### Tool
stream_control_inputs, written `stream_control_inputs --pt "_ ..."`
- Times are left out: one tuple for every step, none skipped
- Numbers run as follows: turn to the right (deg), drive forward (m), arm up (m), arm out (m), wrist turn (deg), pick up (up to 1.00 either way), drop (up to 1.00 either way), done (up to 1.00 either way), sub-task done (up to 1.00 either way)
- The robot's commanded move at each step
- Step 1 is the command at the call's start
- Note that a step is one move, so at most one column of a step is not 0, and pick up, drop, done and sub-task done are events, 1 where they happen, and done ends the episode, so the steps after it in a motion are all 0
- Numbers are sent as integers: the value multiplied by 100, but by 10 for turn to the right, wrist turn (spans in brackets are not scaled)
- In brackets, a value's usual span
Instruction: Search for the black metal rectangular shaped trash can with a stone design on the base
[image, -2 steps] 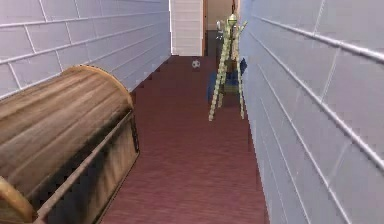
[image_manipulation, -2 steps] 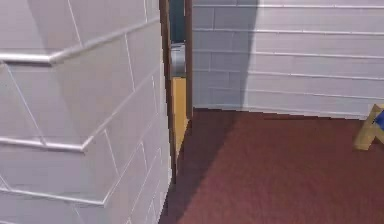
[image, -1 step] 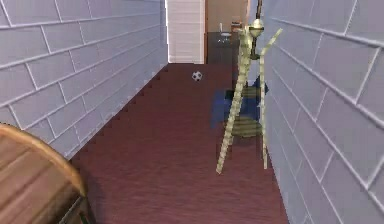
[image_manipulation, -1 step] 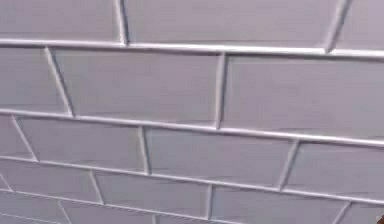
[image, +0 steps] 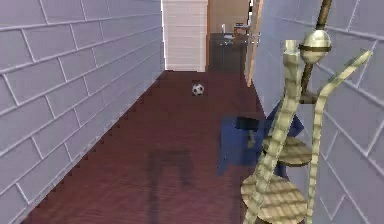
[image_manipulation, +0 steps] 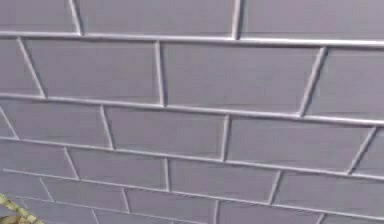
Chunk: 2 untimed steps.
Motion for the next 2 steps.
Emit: stream_control_inputs --pt "-360 0 0 0 0 0 0 0 0" --pt "0 45 0 0 0 0 0 0 0"
